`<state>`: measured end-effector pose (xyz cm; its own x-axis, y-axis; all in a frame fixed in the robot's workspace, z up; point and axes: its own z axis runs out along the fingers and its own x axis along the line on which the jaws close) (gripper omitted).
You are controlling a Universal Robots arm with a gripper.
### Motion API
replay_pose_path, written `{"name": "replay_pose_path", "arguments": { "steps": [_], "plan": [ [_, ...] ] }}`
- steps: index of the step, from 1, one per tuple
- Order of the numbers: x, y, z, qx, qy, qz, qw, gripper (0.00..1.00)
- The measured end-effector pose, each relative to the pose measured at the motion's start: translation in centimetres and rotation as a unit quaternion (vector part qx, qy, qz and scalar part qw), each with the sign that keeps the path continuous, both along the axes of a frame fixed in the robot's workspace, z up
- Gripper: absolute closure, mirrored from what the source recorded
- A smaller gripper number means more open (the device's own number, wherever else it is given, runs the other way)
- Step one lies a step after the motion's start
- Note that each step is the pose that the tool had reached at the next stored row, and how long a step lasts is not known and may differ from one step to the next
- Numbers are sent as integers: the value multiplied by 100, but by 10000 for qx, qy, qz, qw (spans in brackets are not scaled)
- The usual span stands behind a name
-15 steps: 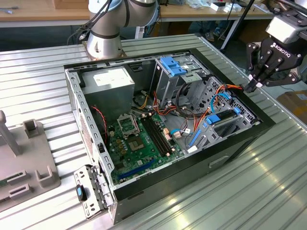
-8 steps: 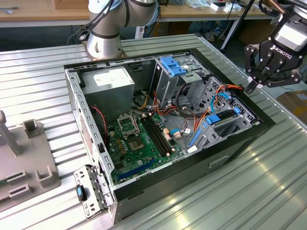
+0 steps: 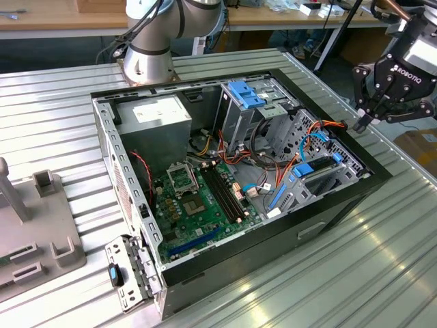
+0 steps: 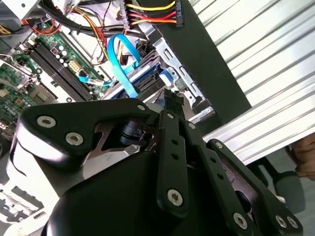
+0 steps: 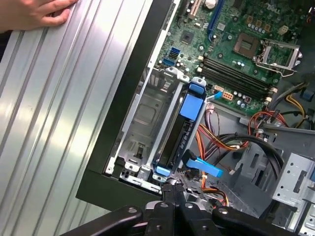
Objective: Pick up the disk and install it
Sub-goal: 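Insert the first disk wire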
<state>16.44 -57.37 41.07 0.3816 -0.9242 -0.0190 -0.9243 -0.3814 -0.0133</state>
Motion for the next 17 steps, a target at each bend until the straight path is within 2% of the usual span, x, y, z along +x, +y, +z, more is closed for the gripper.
{"name": "replay_pose_path", "arguments": {
  "steps": [4,7,8,10,14,16,17],
  "plan": [
    [50,0,-18,-1,0,285,9996,89],
    [94,0,-43,-1,0,578,9983,89],
    [107,0,-52,0,0,666,9978,89],
    [138,0,-71,-1,0,896,9960,89],
    [174,0,-91,0,0,1130,9936,89],
    [207,0,-106,0,0,1309,9914,89],
    [224,0,-108,0,0,1360,9907,89]
  ]
}}
